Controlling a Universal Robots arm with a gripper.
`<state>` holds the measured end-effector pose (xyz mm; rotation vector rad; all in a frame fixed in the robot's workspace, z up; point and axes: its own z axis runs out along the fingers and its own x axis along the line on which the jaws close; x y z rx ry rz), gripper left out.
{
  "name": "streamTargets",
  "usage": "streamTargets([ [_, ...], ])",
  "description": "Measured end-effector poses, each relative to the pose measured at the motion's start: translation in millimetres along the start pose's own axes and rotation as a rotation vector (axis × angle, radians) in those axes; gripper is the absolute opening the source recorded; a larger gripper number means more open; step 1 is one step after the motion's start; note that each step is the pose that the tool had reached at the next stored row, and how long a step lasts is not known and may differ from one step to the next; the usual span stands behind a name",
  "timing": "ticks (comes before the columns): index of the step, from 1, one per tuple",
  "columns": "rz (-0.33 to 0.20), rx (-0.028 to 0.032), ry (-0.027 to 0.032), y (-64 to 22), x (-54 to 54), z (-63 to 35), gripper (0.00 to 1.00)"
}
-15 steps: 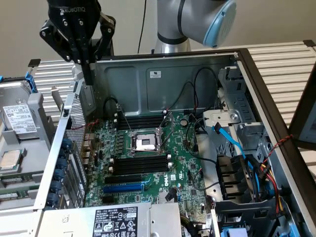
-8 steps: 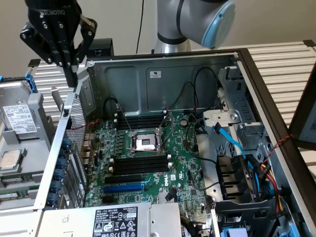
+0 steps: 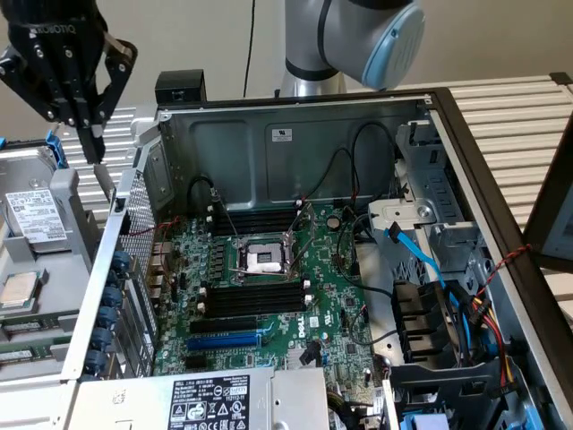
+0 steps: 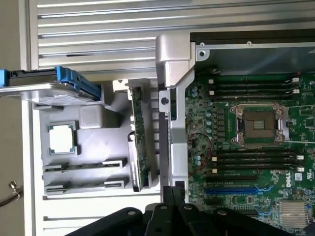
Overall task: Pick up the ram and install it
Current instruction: 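Reach for the ram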
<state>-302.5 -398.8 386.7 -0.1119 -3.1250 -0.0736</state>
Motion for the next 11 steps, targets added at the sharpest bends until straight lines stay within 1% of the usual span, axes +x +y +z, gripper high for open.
streamTargets([
  [2, 0.0, 0.0004, 0.006, -0.7, 9.2, 0.7, 0.11],
  [4, 0.001, 0.0007, 0.0106, -1.3, 18.2, 1.7, 0.11],
  [11, 0.001, 0.0014, 0.0199, -3.8, 50.1, 6.2, 0.11],
])
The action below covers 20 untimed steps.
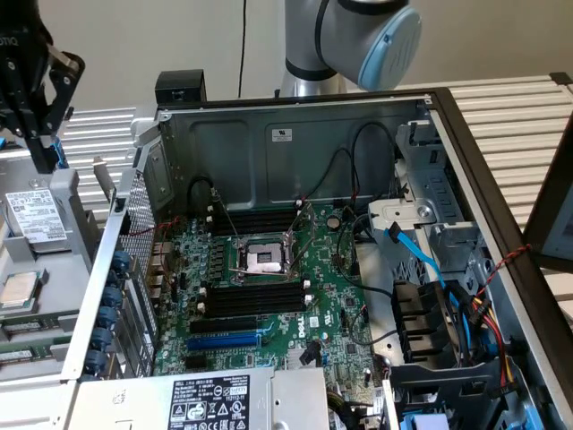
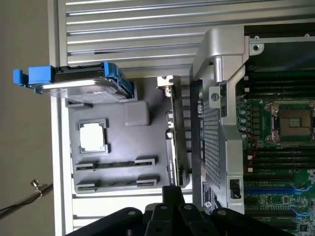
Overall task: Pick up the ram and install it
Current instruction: 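Reach for the ram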
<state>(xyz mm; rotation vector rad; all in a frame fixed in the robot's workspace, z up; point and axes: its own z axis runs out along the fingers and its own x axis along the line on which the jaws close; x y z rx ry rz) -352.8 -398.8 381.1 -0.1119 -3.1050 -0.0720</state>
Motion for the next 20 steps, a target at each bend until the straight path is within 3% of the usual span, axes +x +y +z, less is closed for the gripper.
streamTargets([
  [15, 0.001, 0.001, 0.0147, -5.0, 67.6, 11.7, 0.11],
  [17, 0.001, 0.0013, 0.0192, -5.5, 75.9, 12.6, 0.11],
  [20, 0.002, 0.0022, 0.0313, -6.1, 86.3, 13.4, 0.11],
])
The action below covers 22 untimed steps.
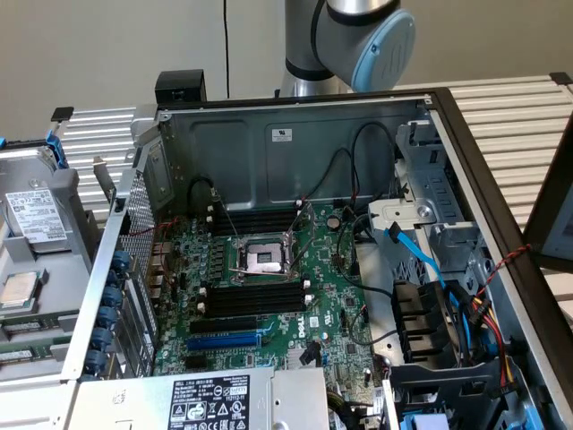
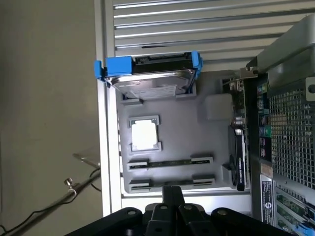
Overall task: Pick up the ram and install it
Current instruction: 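Reach for the ram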
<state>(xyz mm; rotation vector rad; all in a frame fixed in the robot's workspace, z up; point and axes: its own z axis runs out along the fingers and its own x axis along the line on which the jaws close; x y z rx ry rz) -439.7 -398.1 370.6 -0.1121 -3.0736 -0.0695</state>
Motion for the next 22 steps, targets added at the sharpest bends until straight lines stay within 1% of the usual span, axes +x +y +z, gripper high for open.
streamTargets([
  [1, 0.0, 0.0003, 0.0045, -0.2, 2.9, 0.2, 0.11],
  [2, 0.001, 0.0007, 0.0103, -0.4, 5.9, 0.4, 0.11],
  [3, 0.001, 0.001, 0.0145, -0.5, 7.4, 0.5, 0.11],
  [4, 0.001, 0.0012, 0.0164, -0.6, 7.6, 0.5, 0.11],
  [14, 0.0, 0.0011, 0.0164, -0.6, 7.7, 0.6, 0.11],
  [17, -0.007, 0.0017, 0.0168, -0.6, 9.5, 0.7, 0.11],
  [19, -0.019, 0.0027, 0.0172, -0.9, 11.6, 0.9, 0.11],
  [22, -0.058, 0.0066, 0.019, -1.0, 12.9, 0.9, 0.11],
])
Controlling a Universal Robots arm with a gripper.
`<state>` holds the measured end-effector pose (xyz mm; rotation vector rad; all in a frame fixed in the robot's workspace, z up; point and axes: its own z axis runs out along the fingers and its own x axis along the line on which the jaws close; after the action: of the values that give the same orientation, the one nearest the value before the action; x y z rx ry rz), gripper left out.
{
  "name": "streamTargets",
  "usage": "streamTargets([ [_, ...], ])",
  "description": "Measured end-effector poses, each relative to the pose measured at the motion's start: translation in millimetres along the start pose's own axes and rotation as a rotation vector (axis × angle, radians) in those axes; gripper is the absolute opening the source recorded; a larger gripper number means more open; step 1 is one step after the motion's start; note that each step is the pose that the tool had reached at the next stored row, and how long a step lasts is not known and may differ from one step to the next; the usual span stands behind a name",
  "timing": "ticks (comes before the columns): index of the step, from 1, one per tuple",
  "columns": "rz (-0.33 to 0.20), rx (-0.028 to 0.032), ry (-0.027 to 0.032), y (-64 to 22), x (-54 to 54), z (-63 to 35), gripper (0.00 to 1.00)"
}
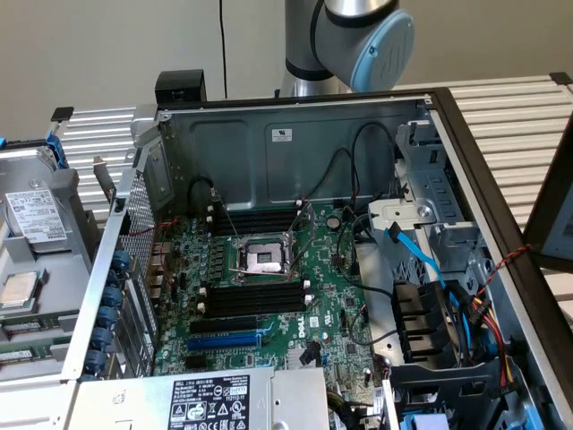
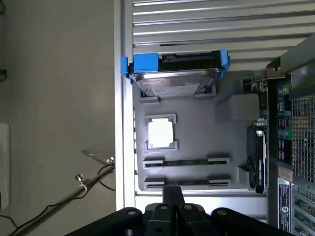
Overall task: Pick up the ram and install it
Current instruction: 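Pick up the ram and move it above insertion slot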
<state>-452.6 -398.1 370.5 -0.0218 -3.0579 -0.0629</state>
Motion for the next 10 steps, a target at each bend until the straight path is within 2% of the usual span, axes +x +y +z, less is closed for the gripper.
streamTargets([
  [6, -0.105, 0.0127, 0.0043, 0.0, 0.3, 0.3, 0.11],
  [10, -0.179, 0.0191, 0.0072, 0.0, 0.2, 0.8, 0.11],
])
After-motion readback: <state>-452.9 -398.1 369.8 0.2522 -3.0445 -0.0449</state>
